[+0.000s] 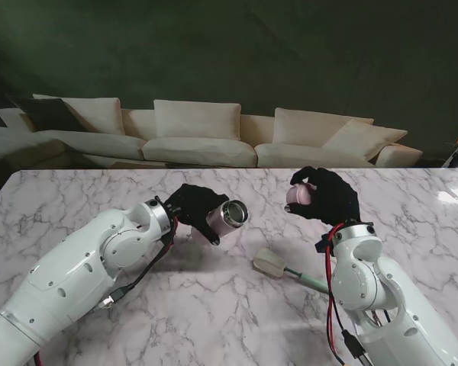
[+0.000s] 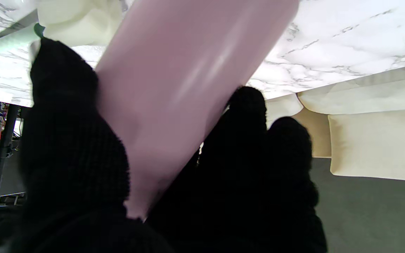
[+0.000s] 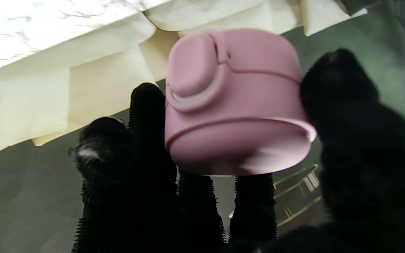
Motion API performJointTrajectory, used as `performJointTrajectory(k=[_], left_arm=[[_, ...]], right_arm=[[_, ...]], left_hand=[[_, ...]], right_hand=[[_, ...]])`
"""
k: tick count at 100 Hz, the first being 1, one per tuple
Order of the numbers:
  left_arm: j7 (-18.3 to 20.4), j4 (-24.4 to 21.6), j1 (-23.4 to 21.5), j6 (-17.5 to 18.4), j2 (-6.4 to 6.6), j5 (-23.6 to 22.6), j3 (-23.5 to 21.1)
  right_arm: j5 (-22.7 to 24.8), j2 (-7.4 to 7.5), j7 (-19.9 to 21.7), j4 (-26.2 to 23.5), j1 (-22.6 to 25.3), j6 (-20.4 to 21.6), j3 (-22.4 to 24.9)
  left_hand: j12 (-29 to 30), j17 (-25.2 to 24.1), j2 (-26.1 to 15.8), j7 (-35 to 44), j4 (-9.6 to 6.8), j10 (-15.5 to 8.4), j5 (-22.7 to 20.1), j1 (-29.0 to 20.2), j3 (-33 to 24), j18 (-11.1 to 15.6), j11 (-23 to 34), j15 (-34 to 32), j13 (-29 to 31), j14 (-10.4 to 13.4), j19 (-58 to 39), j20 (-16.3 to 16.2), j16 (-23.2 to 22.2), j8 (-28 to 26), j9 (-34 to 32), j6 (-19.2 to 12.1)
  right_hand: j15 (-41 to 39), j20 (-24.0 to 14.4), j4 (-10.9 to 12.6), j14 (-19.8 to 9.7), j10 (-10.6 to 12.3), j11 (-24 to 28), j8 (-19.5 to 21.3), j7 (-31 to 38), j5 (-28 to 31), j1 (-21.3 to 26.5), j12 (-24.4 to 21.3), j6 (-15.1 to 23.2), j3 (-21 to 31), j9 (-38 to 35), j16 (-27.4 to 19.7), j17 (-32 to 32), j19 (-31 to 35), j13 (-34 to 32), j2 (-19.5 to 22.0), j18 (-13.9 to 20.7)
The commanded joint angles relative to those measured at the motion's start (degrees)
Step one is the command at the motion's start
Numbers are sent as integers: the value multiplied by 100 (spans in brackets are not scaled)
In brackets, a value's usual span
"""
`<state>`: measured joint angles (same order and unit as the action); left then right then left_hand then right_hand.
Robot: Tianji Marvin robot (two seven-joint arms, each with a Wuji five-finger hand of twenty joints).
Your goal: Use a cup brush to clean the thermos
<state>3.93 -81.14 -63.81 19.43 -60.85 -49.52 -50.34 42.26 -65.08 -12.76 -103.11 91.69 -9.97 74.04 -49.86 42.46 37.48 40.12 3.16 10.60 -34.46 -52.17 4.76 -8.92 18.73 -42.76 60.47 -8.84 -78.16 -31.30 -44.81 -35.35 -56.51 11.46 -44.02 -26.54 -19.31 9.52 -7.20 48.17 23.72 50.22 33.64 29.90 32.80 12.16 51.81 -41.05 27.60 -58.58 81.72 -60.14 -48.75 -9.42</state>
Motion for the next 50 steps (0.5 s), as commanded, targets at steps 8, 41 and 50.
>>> performJointTrajectory(k=[8,41,50], left_arm=[[173,2,120,-24,-25,106,116],[197,129,269,-124,-51,212,303],[214,134,310,-124,-54,220,335]], right_arm=[[-137,-70,-30,-214,-44,132,-177],[-431,-81,191,-97,-427,207,-782],[-535,-91,243,-52,-533,213,-937]], left_hand=[[-185,-47,-1929,743,-485,-276,-538,-1613,-2765,349,642,-194,147,5,-204,-40,-6,-408,-148,-1161],[-177,-42,-1927,724,-487,-271,-568,-1615,-2764,337,635,-190,155,-13,-210,-40,0,-383,-158,-1154],[-179,-35,-1925,724,-488,-276,-572,-1615,-2765,339,635,-193,160,-5,-214,-41,-1,-385,-158,-1154]], right_hand=[[-891,-119,462,-776,471,524,370,945,720,1819,314,98,1866,-591,183,-227,177,-490,624,910],[-865,-124,459,-750,447,496,371,931,725,1833,332,54,1904,-576,187,-221,168,-478,630,895],[-864,-122,456,-752,427,489,370,924,720,1835,334,48,1909,-571,190,-226,163,-482,644,884]])
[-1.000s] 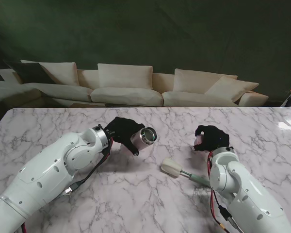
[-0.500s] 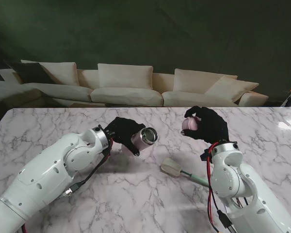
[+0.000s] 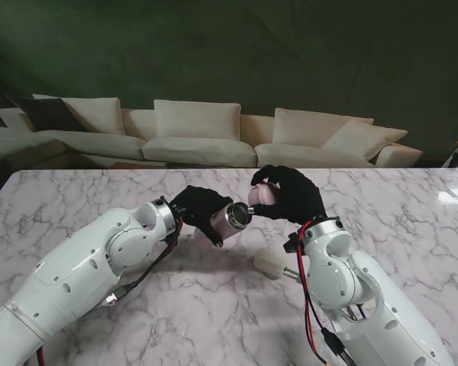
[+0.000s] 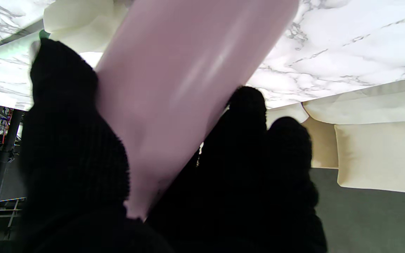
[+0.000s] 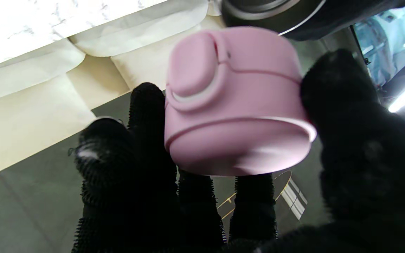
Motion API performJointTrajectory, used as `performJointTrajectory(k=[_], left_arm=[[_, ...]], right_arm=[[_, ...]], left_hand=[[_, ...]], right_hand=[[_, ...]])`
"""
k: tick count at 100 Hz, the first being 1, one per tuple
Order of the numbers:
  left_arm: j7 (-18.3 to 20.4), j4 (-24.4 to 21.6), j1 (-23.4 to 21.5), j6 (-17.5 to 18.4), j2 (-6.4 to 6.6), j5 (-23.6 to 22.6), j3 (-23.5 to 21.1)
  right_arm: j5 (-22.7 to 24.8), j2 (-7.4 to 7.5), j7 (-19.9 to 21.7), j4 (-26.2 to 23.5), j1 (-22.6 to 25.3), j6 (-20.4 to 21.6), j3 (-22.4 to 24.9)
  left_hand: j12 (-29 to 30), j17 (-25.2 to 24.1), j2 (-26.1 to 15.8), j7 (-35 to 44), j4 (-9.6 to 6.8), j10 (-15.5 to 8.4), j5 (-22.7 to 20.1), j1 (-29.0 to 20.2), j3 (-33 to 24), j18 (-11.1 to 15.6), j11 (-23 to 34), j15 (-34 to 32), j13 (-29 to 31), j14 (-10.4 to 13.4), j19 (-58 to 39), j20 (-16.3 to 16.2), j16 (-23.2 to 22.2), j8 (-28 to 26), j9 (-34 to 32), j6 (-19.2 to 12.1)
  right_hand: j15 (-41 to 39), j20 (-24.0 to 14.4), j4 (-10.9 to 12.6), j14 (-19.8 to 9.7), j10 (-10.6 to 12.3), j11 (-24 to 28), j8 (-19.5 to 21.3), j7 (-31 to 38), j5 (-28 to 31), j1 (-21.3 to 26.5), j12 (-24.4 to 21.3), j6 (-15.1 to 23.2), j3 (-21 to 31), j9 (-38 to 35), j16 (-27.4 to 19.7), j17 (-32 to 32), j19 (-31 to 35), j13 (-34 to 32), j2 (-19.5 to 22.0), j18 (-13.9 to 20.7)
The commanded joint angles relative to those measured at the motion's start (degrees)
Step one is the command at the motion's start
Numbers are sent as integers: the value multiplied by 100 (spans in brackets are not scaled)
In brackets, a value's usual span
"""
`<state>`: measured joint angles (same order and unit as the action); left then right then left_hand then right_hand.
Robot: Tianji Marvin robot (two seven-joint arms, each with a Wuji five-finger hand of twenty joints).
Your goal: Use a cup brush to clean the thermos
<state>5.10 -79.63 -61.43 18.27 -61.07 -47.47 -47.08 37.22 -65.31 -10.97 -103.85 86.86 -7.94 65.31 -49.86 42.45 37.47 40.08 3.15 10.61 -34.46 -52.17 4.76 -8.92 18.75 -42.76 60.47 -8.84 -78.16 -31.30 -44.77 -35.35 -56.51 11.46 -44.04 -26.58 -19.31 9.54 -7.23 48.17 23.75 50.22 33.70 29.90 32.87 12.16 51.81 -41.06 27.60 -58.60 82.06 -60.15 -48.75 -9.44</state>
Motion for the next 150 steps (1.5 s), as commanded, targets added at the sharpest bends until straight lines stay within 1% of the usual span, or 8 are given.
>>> performJointTrajectory(k=[1,35,84,94,105,115,133,150], left_arm=[[98,-16,75,-8,-32,15,12],[76,-3,93,-16,-38,10,45],[33,8,84,29,-42,11,13],[40,4,82,32,-40,6,12],[27,5,83,32,-45,14,20],[12,7,84,35,-48,17,27],[-23,6,80,25,-56,14,27],[-47,2,79,17,-61,12,19]], right_arm=[[-37,-68,73,26,-62,11,-79],[-143,-35,378,156,-250,-49,-338],[-138,-32,426,303,-352,-66,-523],[-151,-28,462,325,-383,-62,-554],[-159,-32,468,375,-427,-72,-608],[-166,-49,421,414,-455,-148,-667],[-30,-95,189,512,-503,-311,-776],[42,-157,-83,660,-567,-452,-920]], left_hand=[[-180,-33,-1923,729,-488,-276,-574,-1615,-2765,339,635,-193,161,-4,-214,-41,-5,-386,-160,-1154],[-183,-25,-1922,721,-489,-273,-570,-1612,-2768,341,634,-198,168,-11,-219,-36,-7,-391,-162,-1159],[-186,-16,-1926,727,-486,-287,-573,-1604,-2766,366,637,-195,166,-2,-221,-29,-4,-400,-164,-1178],[-187,-9,-1923,726,-486,-297,-570,-1601,-2765,382,639,-203,181,8,-219,-26,-5,-400,-166,-1182],[-188,-4,-1919,729,-484,-292,-569,-1599,-2763,390,640,-202,179,18,-218,-24,-4,-403,-168,-1183],[-186,4,-1925,727,-484,-294,-569,-1602,-2767,392,639,-200,179,11,-220,-23,-3,-401,-163,-1175],[-186,5,-1927,733,-482,-303,-570,-1602,-2766,395,642,-200,183,13,-220,-20,-2,-405,-166,-1180],[-186,19,-1921,734,-485,-291,-574,-1605,-2770,401,648,-201,191,23,-222,-18,-1,-404,-174,-1183]], right_hand=[[-862,-119,455,-755,426,486,367,923,714,1836,327,47,1910,-567,190,-226,129,-481,644,885],[-838,-112,446,-725,382,457,339,885,704,1842,329,-24,1902,-552,196,-214,113,-466,693,849],[-812,-106,435,-719,370,437,308,845,670,1833,336,-35,1852,-527,206,-199,100,-450,773,803],[-801,-101,444,-728,365,424,218,816,595,1761,333,-19,1640,-530,224,-194,94,-454,873,787],[-680,-68,538,-764,343,386,-190,938,487,1679,296,33,1077,-622,297,-230,103,-540,1123,691],[-497,-55,572,-698,278,317,-543,1171,454,1534,173,-2,605,-893,341,-397,240,-842,1340,630],[-22,-185,520,-573,208,351,-650,1156,410,1020,-47,-138,276,-1328,267,-548,836,-1464,1425,643],[-397,-357,449,-396,10,289,-910,942,460,278,-253,-522,27,-1792,339,-707,1561,-1509,1453,838]])
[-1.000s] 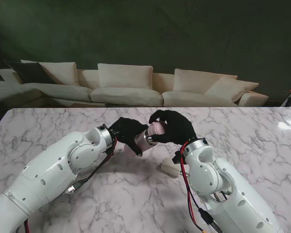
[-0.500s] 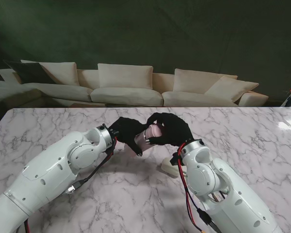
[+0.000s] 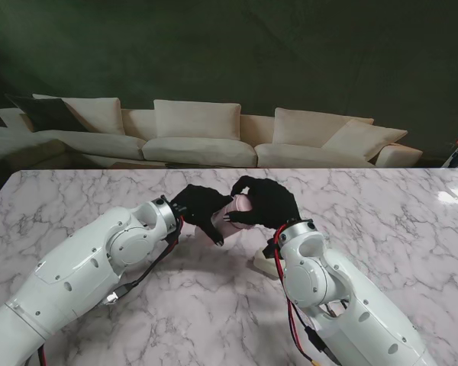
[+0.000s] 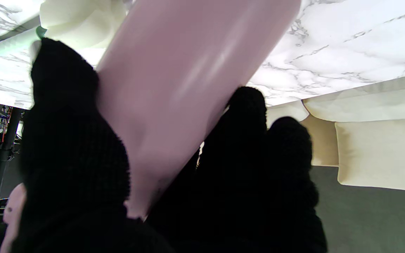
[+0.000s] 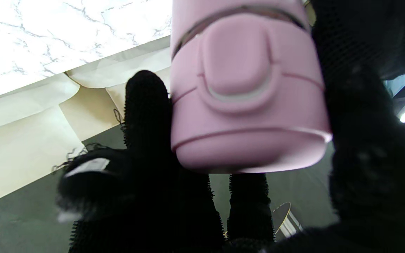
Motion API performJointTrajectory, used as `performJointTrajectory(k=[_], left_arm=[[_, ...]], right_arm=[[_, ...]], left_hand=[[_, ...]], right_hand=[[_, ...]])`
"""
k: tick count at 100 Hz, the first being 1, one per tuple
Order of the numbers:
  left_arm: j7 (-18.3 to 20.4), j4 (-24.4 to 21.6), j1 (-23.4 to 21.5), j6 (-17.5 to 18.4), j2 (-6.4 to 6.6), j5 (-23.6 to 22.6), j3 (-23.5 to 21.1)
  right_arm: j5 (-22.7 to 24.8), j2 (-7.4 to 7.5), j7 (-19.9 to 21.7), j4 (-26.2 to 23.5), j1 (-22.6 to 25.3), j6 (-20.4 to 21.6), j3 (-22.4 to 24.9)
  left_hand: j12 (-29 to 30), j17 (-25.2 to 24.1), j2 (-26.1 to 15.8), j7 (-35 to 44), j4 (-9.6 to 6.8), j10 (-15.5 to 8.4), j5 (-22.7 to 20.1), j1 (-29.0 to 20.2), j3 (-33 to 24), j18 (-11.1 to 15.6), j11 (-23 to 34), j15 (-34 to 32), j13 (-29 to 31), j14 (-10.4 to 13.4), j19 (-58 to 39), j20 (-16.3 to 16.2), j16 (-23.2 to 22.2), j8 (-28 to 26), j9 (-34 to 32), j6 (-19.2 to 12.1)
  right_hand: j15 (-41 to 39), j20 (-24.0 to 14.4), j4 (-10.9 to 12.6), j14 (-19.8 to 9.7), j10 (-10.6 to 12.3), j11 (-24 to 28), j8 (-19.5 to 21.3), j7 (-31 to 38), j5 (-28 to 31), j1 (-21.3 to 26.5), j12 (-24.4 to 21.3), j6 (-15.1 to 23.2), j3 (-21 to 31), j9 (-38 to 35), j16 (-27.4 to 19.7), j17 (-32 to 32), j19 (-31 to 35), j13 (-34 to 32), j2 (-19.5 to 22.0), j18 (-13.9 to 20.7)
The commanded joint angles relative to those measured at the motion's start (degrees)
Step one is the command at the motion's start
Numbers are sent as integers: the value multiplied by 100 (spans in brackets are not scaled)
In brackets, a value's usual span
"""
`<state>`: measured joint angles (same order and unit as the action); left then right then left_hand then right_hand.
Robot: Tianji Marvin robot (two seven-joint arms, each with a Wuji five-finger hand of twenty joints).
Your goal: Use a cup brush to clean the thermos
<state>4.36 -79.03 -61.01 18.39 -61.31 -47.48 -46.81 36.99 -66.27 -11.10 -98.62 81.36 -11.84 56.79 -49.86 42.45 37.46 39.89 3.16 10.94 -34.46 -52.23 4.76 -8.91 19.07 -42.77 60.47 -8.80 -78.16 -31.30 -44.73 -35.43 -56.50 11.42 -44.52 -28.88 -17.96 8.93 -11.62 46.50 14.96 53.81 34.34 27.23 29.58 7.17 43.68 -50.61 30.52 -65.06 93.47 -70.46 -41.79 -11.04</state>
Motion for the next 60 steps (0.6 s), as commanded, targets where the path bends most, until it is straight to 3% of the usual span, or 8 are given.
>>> performJointTrajectory(k=[1,6,11,18,35,48,54,60], left_arm=[[26,-58,37,5,-38,13,-7],[21,-56,39,1,-40,17,-3],[20,-55,40,-4,-41,23,2],[23,-55,41,-6,-41,25,10],[27,-60,35,-13,-41,29,6],[37,-62,36,-10,-38,28,0],[45,-57,42,-13,-38,31,10],[48,-42,56,-15,-38,29,32]], right_arm=[[78,-65,-92,150,-22,-70,-79],[95,-86,-164,193,-45,-119,-130],[25,-109,-183,202,-55,-171,-171],[-109,-140,-192,206,-69,-262,-225],[-358,-192,-224,206,-68,-311,-284],[-440,-206,-253,208,-53,-244,-285],[-447,-204,-247,210,-55,-223,-282],[-409,-182,-186,195,-55,-230,-277]], left_hand=[[-186,20,-1920,753,-484,-324,-574,-1597,-2769,401,615,-201,192,19,-222,-17,-5,-397,-174,-1178],[-185,21,-1920,753,-485,-324,-574,-1599,-2771,404,615,-201,194,16,-221,-16,-4,-396,-174,-1172],[-184,22,-1919,754,-483,-330,-574,-1594,-2768,405,615,-201,195,14,-221,-15,-4,-396,-172,-1174],[-183,23,-1914,754,-483,-325,-576,-1597,-2770,395,617,-200,196,13,-222,-15,-3,-394,-174,-1167],[-184,23,-1917,755,-480,-322,-575,-1595,-2772,385,623,-199,196,17,-222,-13,-2,-391,-178,-1168],[-179,23,-1917,759,-482,-327,-576,-1593,-2773,387,620,-199,195,12,-222,-12,-1,-393,-170,-1171],[-179,23,-1917,757,-481,-332,-572,-1592,-2773,387,621,-199,196,17,-222,-11,-1,-392,-170,-1173],[-179,23,-1920,757,-480,-336,-568,-1591,-2772,387,621,-199,196,19,-222,-11,0,-393,-170,-1178]], right_hand=[[-369,-114,311,-321,431,451,12,499,413,449,65,-69,875,-849,-19,-63,452,-476,764,1009],[-460,-107,444,-285,376,455,269,78,497,-47,29,-335,995,-854,-194,-82,590,-467,862,992],[-471,-100,906,-202,289,484,833,-324,517,-539,-2,-603,1054,-813,-317,-92,658,-460,1053,907],[-501,-123,871,-85,171,496,977,-492,366,-939,-42,-883,565,-768,-357,-104,758,-449,1298,819],[-402,4,900,298,-13,165,614,-852,-384,-1491,-524,-1090,-702,-594,-497,-54,679,-407,1819,198],[27,242,1036,551,49,-240,317,-1046,-1161,-1845,-814,-856,-1051,-223,-652,61,325,-362,2053,-446],[369,444,1063,617,144,-380,168,-1071,-1466,-2018,-855,-701,-1066,-23,-712,155,48,-339,2172,-913],[845,843,1082,637,338,-489,62,-1127,-1903,-2239,-848,-366,-1109,559,-698,380,-556,17,2355,-1630]])
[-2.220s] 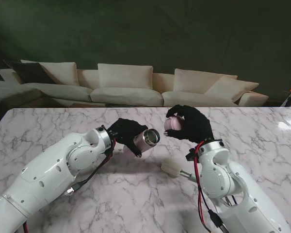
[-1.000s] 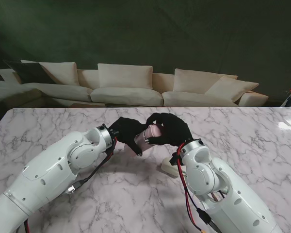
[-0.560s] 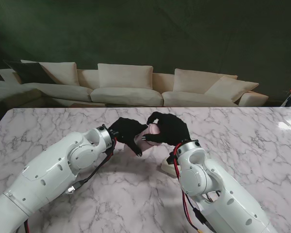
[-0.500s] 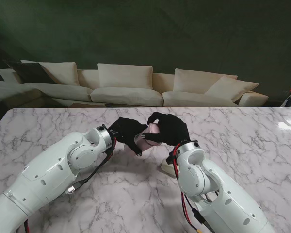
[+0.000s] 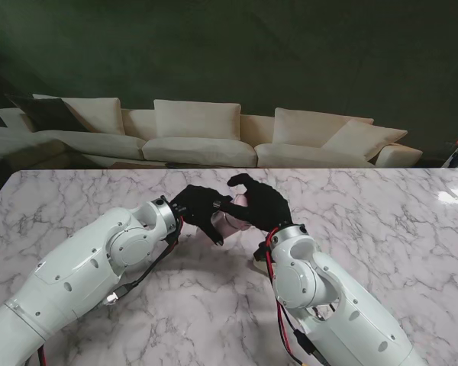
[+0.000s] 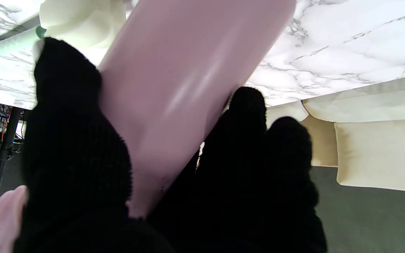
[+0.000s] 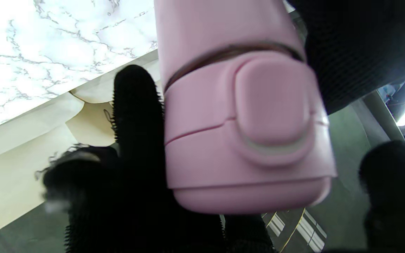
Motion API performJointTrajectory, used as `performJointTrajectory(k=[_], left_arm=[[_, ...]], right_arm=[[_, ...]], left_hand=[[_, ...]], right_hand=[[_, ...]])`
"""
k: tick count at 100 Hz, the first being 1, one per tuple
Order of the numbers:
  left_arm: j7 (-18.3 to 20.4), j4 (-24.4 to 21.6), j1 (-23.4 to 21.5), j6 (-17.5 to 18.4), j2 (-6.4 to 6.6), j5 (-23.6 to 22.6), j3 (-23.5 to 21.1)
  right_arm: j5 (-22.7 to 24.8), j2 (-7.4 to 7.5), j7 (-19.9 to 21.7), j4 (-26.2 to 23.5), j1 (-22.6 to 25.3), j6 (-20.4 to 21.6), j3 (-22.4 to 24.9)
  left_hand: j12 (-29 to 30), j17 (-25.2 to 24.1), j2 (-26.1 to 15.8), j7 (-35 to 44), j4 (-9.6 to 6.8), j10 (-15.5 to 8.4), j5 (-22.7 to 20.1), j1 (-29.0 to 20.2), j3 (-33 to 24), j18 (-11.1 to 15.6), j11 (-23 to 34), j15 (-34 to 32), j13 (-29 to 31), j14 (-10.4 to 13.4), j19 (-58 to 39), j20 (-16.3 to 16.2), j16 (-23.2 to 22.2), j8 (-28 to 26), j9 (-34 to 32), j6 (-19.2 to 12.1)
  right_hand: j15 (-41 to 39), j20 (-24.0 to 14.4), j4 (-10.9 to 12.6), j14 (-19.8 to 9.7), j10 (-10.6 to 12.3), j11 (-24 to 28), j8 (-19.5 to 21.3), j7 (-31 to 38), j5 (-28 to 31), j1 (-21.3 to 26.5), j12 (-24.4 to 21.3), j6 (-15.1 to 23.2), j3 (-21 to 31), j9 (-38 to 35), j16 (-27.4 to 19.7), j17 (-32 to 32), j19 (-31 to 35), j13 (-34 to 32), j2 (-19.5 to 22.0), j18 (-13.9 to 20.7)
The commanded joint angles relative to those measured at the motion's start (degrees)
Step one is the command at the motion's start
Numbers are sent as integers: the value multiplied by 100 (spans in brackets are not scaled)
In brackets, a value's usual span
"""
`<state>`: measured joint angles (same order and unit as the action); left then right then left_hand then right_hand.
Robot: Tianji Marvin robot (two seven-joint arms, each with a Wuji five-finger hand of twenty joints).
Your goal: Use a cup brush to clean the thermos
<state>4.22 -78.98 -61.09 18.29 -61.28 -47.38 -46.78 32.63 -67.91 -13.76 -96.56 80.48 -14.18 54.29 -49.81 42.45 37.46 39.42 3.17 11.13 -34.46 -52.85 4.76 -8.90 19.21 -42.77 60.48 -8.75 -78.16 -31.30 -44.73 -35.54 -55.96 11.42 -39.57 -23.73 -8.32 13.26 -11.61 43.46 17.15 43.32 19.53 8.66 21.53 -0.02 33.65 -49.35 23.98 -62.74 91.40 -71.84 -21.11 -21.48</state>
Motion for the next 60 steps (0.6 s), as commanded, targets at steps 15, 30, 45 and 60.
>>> performJointTrajectory(k=[15,30,45,60], left_arm=[[19,-11,80,-26,-44,-19,62],[31,-21,66,-31,-36,-36,46],[19,-24,86,17,-10,-205,48],[24,-26,74,12,-8,-205,43]], right_arm=[[326,56,196,-59,57,-8,3],[354,82,289,-118,70,-23,34],[420,83,233,-109,65,62,47],[536,95,178,-157,74,133,86]], left_hand=[[-185,13,-1930,810,-477,-366,-558,-1528,-2769,397,607,-189,183,23,-213,-7,3,-388,-213,-1187],[-187,13,-1938,813,-476,-362,-552,-1529,-2767,402,610,-185,179,23,-210,-5,4,-391,-211,-1190],[-189,9,-1933,820,-476,-372,-548,-1529,-2762,409,613,-181,176,31,-205,-3,6,-395,-209,-1193],[-189,9,-1935,822,-476,-377,-541,-1527,-2760,420,614,-182,179,31,-202,-2,5,-394,-205,-1198]], right_hand=[[737,556,192,-113,579,-183,-136,-155,-752,-549,7,531,-266,1456,166,1340,-898,1219,532,-798],[797,464,214,-182,630,-310,-111,-267,-954,-671,-41,528,-315,2035,113,1990,-1081,1849,616,-851],[895,205,205,-289,642,-484,-44,-391,-1075,-981,-148,499,-219,2462,3,3059,-1621,2540,689,-896],[1211,-55,208,-443,741,-670,-18,-552,-1281,-1064,-260,716,-224,3229,-141,4085,-2152,3628,793,-756]])
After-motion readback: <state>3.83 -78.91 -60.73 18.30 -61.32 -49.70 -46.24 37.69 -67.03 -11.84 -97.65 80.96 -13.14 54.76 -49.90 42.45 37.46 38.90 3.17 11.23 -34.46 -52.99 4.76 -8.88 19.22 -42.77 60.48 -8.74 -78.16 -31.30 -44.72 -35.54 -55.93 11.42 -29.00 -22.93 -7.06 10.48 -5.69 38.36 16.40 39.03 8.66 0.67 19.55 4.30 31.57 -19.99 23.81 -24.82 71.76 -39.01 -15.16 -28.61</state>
